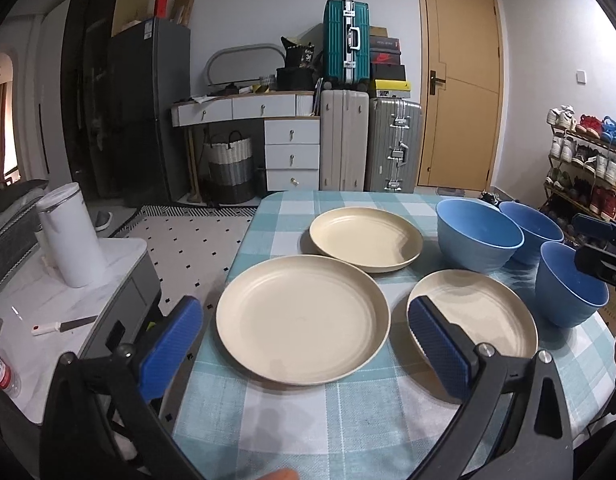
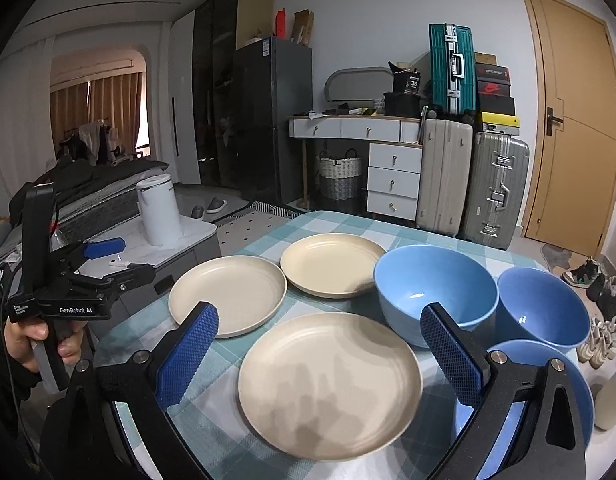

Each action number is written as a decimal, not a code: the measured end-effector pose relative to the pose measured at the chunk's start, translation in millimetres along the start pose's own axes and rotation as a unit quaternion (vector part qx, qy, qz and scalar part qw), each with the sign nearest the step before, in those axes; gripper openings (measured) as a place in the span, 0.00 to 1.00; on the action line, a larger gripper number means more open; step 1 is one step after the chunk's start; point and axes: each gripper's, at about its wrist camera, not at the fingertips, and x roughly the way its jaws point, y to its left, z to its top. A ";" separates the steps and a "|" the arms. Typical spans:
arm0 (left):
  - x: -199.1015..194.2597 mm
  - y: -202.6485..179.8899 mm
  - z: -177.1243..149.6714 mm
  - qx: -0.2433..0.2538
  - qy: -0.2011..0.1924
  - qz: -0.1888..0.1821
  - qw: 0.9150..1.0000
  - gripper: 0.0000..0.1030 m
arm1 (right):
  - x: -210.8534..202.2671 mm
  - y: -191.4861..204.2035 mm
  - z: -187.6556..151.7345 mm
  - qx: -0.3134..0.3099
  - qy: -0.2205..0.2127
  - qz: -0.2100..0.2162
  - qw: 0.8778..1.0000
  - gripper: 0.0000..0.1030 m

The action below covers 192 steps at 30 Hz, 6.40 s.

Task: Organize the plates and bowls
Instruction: 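Move both grippers toward the rim of the large cream plate, then close the right gripper on the cream plate rim while the left gripper grips it too, then lift the cream plate with both grippers and carry it toward the other cream plate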

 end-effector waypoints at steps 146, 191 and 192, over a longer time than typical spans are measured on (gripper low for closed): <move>183.1 80.0 -25.6 -0.040 0.230 0.048 0.971 0.71 | 285.6 54.9 -6.5 0.037 0.289 0.119 0.949 0.50; 164.6 79.4 -21.8 -0.032 0.225 0.049 0.973 0.24 | 269.4 57.0 0.5 0.012 0.283 0.085 0.955 0.20; 163.4 78.9 -21.0 -0.031 0.224 0.049 0.973 0.24 | 268.4 56.7 1.3 0.012 0.283 0.084 0.955 0.20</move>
